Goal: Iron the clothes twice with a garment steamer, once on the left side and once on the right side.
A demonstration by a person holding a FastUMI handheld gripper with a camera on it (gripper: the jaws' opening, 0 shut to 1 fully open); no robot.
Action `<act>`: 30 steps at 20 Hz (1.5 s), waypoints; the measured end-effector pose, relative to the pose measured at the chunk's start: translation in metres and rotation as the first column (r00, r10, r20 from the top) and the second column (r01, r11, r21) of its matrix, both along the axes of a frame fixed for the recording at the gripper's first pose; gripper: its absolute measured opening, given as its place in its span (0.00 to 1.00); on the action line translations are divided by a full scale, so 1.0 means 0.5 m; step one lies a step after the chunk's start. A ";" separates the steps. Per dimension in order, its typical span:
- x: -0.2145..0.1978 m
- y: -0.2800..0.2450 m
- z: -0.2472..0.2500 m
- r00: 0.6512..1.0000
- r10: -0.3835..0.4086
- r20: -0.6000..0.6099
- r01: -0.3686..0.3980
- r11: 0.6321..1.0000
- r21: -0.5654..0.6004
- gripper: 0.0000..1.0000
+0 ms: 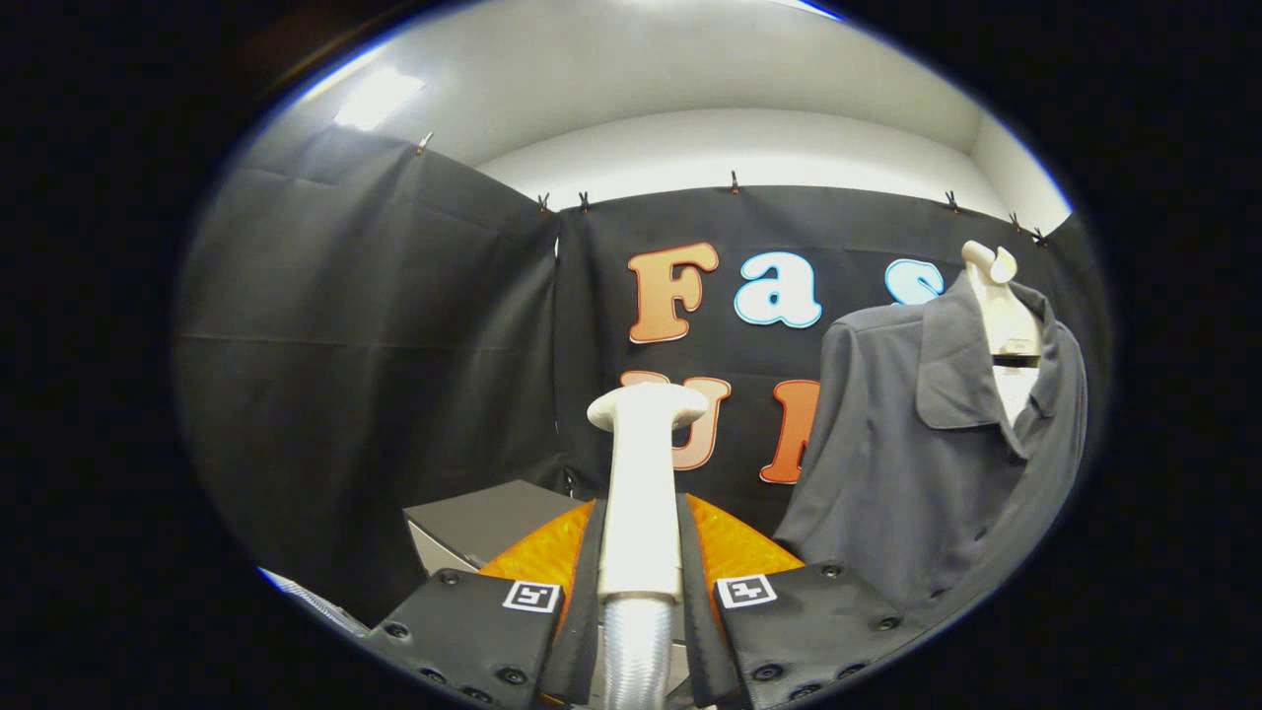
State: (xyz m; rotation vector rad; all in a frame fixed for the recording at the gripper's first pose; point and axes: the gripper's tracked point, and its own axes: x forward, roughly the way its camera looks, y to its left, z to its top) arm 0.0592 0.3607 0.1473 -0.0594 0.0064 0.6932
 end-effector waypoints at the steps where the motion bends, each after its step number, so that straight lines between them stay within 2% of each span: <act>1: -0.015 -0.020 0.006 1.000 -0.004 0.010 0.004 1.000 -0.001 0.44; 8: -0.078 -0.179 0.028 0.997 -0.076 0.033 0.075 0.997 0.037 0.44; 15: -0.107 -0.358 0.007 0.973 -0.221 0.064 0.218 0.975 0.044 0.44; 20: -0.120 -0.477 -0.010 0.934 -0.342 0.099 0.339 0.939 0.047 0.44; 23: -0.128 -0.520 -0.028 0.913 -0.387 0.127 0.386 0.922 0.033 0.44; 30: -0.122 -0.546 -0.098 0.889 -0.442 0.120 0.437 0.897 0.070 0.44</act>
